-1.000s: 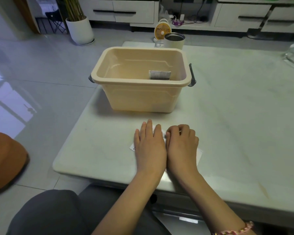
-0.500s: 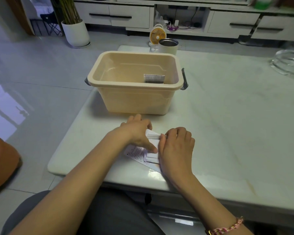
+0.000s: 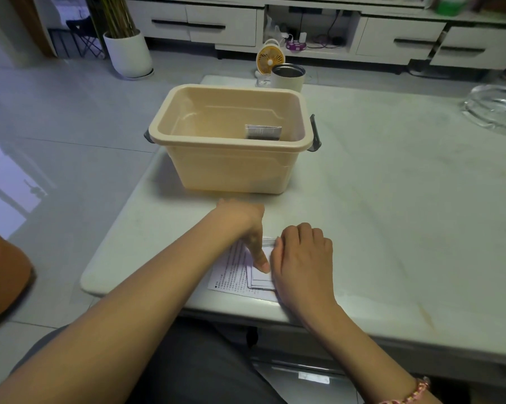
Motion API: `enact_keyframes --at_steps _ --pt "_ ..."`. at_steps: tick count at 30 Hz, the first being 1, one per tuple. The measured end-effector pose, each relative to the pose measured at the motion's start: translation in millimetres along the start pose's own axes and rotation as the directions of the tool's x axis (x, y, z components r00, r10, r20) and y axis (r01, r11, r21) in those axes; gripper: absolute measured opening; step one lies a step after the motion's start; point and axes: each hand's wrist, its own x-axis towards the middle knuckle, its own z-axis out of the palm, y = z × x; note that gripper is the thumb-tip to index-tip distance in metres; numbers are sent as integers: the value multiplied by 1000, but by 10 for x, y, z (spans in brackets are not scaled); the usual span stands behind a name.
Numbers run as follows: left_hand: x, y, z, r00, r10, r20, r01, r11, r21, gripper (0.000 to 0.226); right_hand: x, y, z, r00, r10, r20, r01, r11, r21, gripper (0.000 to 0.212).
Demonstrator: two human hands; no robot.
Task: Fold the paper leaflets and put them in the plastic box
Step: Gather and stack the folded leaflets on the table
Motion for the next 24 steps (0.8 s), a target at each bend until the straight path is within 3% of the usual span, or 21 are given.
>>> enact_keyframes --at_steps 3,10,13,16,20,24 --pt "-37 69 -25 999 -16 28 12 990 139 68 -1 17 12 1000 6 25 -7 999 32 27" --pt "-119 -65 68 995 99 -18 -100 985 -141 83 36 27 -29 996 -64 58 56 989 136 28" --pt "-138 -79 109 986 160 -42 -165 972 -166 45 65 13 -39 989 -128 80 108 971 214 24" --pt "-196 -123 87 980 182 -82 -195 960 -201 35 181 70 -129 962 -234 138 179 928 328 27" --pt "-316 -176 -14 945 160 -285 -204 970 -132 30 448 202 -417 841 -385 380 208 879 429 55" --pt "-383 -155 -11 842 155 -517 -162 986 30 33 549 243 -434 855 -459 242 388 875 288 43"
